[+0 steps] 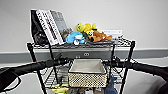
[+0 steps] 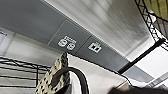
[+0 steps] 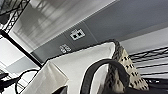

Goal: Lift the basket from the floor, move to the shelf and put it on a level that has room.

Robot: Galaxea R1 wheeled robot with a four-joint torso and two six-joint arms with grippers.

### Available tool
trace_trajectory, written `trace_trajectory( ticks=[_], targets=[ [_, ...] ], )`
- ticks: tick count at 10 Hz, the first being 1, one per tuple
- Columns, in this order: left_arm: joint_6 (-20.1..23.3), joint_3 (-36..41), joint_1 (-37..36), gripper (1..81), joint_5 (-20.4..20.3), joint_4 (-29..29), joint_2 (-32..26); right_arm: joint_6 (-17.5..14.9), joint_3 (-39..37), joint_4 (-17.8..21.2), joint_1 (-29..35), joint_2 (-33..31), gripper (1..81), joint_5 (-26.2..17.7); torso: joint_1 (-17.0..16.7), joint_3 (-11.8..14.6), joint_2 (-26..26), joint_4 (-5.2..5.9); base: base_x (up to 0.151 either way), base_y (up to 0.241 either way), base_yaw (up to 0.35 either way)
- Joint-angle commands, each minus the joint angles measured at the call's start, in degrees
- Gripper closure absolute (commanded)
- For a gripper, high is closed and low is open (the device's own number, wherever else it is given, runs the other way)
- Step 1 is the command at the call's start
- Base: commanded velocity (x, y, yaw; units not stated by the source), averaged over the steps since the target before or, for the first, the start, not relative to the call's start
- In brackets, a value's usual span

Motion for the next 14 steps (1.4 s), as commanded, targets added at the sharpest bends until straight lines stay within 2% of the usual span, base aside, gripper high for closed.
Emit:
trace_trajectory(
  ticks=[1,8,14],
  targets=[
    [0.20,5.81,-10.40,1.0,-0.25,1.12,-4.24,0.45,6.46,0.00,10.93,-4.49,1.0,0.39,0.00,0.00,0.00,0.00,0.000,0.000,0.000],
    [0.29,16.35,-8.82,1.0,-0.78,2.44,-15.05,0.45,19.46,0.18,8.90,-14.59,1.0,3.03,0.00,0.00,0.00,0.00,0.000,0.000,0.000],
    [0.29,26.55,-4.43,1.0,-1.04,3.67,-23.67,0.36,31.77,-0.08,3.10,-25.05,1.0,7.16,0.00,0.00,0.00,0.00,0.000,0.000,0.000]
  ],
)
